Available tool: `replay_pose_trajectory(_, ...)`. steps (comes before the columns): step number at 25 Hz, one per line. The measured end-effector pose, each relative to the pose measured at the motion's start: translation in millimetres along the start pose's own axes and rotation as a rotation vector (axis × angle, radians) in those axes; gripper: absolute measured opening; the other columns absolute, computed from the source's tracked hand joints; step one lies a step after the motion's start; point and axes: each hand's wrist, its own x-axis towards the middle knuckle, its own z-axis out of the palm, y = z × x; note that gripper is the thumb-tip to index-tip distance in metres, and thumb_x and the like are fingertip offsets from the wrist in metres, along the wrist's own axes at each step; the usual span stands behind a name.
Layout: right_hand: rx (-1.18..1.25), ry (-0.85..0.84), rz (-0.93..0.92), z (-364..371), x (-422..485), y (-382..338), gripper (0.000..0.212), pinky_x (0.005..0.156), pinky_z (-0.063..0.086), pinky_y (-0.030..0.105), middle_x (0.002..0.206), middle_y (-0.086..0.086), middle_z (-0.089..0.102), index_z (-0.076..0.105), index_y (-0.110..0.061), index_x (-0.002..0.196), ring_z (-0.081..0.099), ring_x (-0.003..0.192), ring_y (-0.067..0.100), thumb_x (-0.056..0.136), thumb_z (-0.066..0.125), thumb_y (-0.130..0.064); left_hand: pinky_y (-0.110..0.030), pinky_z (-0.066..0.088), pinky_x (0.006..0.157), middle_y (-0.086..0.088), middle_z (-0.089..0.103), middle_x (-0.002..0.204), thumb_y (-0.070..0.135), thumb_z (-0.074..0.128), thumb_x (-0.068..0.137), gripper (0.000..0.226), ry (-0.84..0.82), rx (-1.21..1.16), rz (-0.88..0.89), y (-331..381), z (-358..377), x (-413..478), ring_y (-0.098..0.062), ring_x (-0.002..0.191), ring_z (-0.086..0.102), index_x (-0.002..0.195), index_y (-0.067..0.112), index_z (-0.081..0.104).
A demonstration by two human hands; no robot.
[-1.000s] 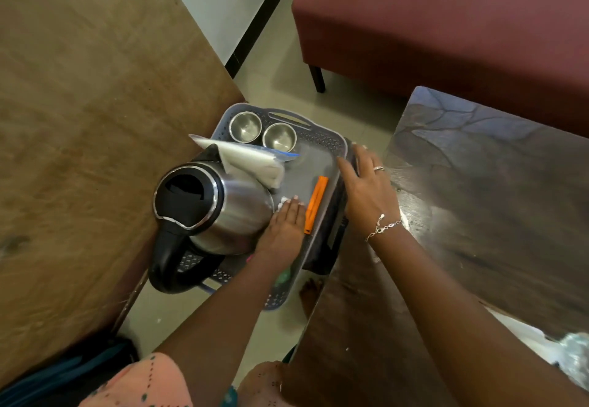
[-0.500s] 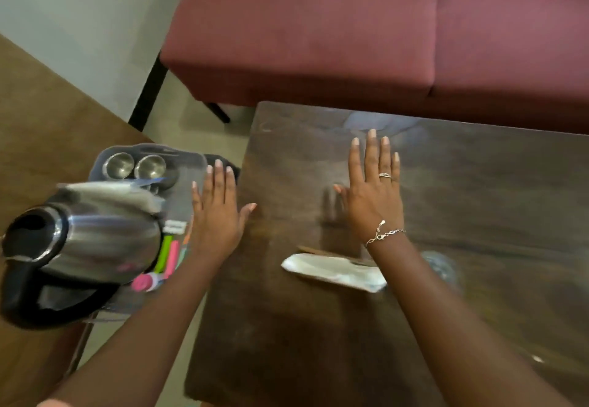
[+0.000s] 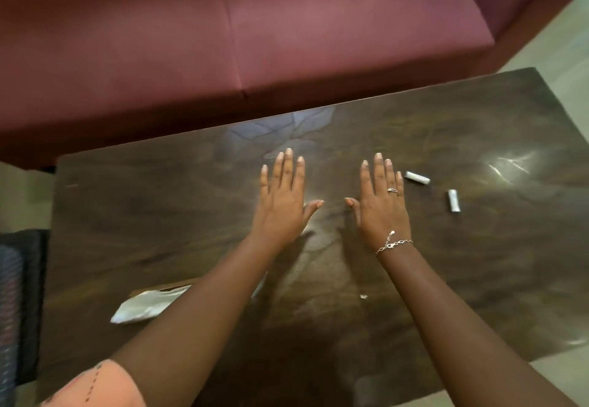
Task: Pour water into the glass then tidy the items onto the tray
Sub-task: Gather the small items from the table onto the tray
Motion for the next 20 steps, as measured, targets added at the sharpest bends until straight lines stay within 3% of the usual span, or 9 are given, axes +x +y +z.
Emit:
replay_pose_trajectory(3, 0.037, -0.024, 0.170, 2, -2, 68, 0.061, 0.115, 0.013, 0.040, 0.151, 0.024, 0.017, 0.021, 0.000, 0.141, 0.015, 0.141, 0.036, 0.090, 0.050, -0.018, -0.042, -0.006, 0.117, -0.013, 0.003, 0.157, 0.046, 0.036, 0.095, 0.071, -0.037, 0.027, 0.175, 46, 11, 30, -0.025, 0.145, -0.005, 0.147, 0.008, 0.006)
replay_pose_trajectory(5, 0.093, -0.061, 0.351, 5, -4, 109, 0.050, 0.105, 0.028, 0.042, 0.141, 0.026, 0.035, 0.035, 0.002, 0.134, 0.035, 0.129, 0.040, 0.089, 0.051, -0.011, -0.039, 0.002, 0.119, -0.012, 0.020, 0.155, 0.036, 0.041, 0.095, 0.061, -0.080, -0.011, 0.280, 75, 23, 49, -0.024, 0.145, 0.007, 0.144, 0.006, 0.021)
replay_pose_trajectory(7, 0.120, -0.097, 0.526, 10, -3, 142, 0.040, 0.093, 0.039, 0.045, 0.130, 0.027, 0.045, 0.044, 0.002, 0.124, 0.047, 0.115, 0.045, 0.087, 0.054, -0.008, -0.035, 0.012, 0.117, -0.011, 0.037, 0.145, 0.028, 0.043, 0.095, 0.044, -0.138, -0.036, 0.381, 100, 39, 65, -0.022, 0.140, 0.023, 0.133, 0.007, 0.039)
replay_pose_trajectory(9, 0.136, -0.106, 0.619, 17, -1, 163, 0.040, 0.089, 0.041, 0.046, 0.123, 0.028, 0.048, 0.047, 0.003, 0.122, 0.049, 0.109, 0.046, 0.086, 0.057, -0.008, -0.034, 0.023, 0.112, -0.012, 0.049, 0.131, 0.020, 0.043, 0.094, 0.031, -0.160, -0.007, 0.467, 120, 57, 75, -0.025, 0.130, 0.037, 0.121, 0.006, 0.050)
replay_pose_trajectory(11, 0.165, -0.088, 0.672, 24, 4, 178, 0.039, 0.089, 0.040, 0.046, 0.120, 0.029, 0.049, 0.050, 0.004, 0.118, 0.050, 0.108, 0.046, 0.084, 0.061, -0.010, -0.035, 0.029, 0.108, -0.014, 0.051, 0.127, 0.012, 0.045, 0.091, 0.028, -0.162, -0.013, 0.485, 134, 71, 85, -0.029, 0.124, 0.041, 0.117, 0.004, 0.051)
replay_pose_trajectory(17, 0.193, 0.000, 0.689, 47, 24, 196, 0.036, 0.090, 0.039, 0.045, 0.122, 0.027, 0.048, 0.050, 0.002, 0.117, 0.047, 0.110, 0.045, 0.085, 0.060, -0.011, -0.045, 0.027, 0.112, -0.014, 0.038, 0.141, 0.010, 0.043, 0.092, 0.040, -0.142, 0.071, 0.525, 165, 93, 122, -0.031, 0.133, 0.031, 0.132, 0.005, 0.037)
replay_pose_trajectory(20, 0.251, 0.041, 0.710, 52, 28, 200, 0.027, 0.087, 0.040, 0.043, 0.117, 0.025, 0.053, 0.056, -0.001, 0.111, 0.050, 0.107, 0.043, 0.084, 0.057, -0.005, -0.044, 0.034, 0.102, -0.014, 0.044, 0.135, 0.014, 0.039, 0.095, 0.035, -0.107, 0.099, 0.514, 177, 98, 140, -0.032, 0.124, 0.040, 0.129, 0.006, 0.040)
